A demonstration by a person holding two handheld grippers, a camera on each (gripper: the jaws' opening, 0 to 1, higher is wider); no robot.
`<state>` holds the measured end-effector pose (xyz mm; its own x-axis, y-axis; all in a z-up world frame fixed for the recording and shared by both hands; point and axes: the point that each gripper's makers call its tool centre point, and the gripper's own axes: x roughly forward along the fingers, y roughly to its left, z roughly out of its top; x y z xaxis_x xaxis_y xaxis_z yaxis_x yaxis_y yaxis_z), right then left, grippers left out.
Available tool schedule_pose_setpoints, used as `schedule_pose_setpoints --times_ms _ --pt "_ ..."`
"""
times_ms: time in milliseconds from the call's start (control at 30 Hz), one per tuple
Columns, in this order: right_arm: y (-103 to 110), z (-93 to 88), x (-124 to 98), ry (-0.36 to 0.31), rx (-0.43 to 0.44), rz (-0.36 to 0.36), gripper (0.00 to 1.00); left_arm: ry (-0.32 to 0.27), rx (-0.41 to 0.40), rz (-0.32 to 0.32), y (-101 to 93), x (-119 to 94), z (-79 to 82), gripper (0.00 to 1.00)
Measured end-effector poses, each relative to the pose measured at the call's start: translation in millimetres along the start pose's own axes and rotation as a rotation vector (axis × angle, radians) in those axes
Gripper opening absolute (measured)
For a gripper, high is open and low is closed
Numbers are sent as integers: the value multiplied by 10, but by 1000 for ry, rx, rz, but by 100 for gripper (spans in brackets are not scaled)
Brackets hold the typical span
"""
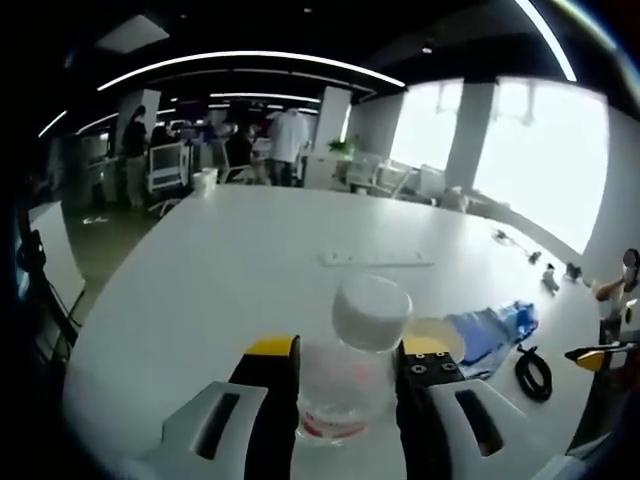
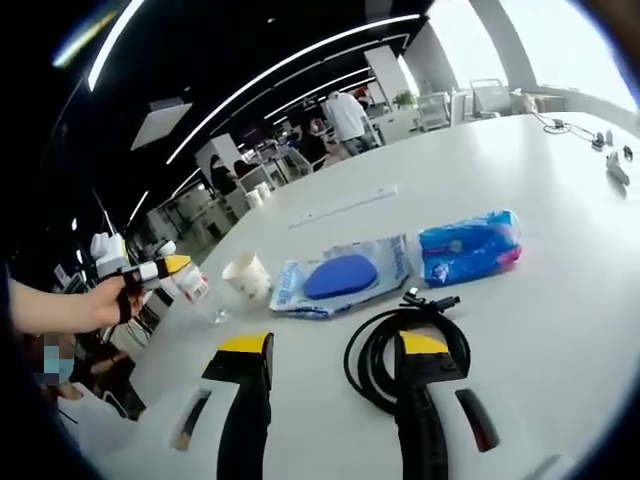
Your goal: Arrange the tabletop items into an orderly group along one side of the table until the central work area is clear of visible clutter.
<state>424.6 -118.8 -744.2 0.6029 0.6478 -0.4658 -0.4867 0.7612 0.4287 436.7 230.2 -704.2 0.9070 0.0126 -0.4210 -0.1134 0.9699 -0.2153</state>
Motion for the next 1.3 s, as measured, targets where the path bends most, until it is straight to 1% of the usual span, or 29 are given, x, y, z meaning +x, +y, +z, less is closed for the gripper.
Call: schedule_pose_setpoints --times_ms 133,233,367,567,667,767,867,1067,1167,1300 --pt "-54 -1 -41 -6 7 -9 46 -9 -11 1 -12 71 69 33" --pt "-107 19 -90 -16 19 -22 46 -16 -4 0 -25 133 121 33" --pt "-177 48 -150 -27 24 -36 46 -24 -26 5 -30 198 169 33" --pt "-254 52 -201 -35 33 -53 46 -26 -26 9 -54 290 209 33" --pt "-283 37 -223 -34 39 -61 46 -27 -43 17 -58 322 220 33" --pt "-306 25 -228 -33 42 -64 46 -20 -63 36 -59 348 208 33" --pt "-316 13 -222 -31 47 -66 46 -24 -79 45 -77 360 205 33" --pt "-304 7 -210 -31 53 -63 45 -4 -66 48 -119 392 147 33" --pt "-309 9 -205 -29 51 -62 45 -3 -77 63 -96 390 129 33" --pt "-340 5 -207 -30 58 -69 45 1 -76 65 -94 394 120 33"
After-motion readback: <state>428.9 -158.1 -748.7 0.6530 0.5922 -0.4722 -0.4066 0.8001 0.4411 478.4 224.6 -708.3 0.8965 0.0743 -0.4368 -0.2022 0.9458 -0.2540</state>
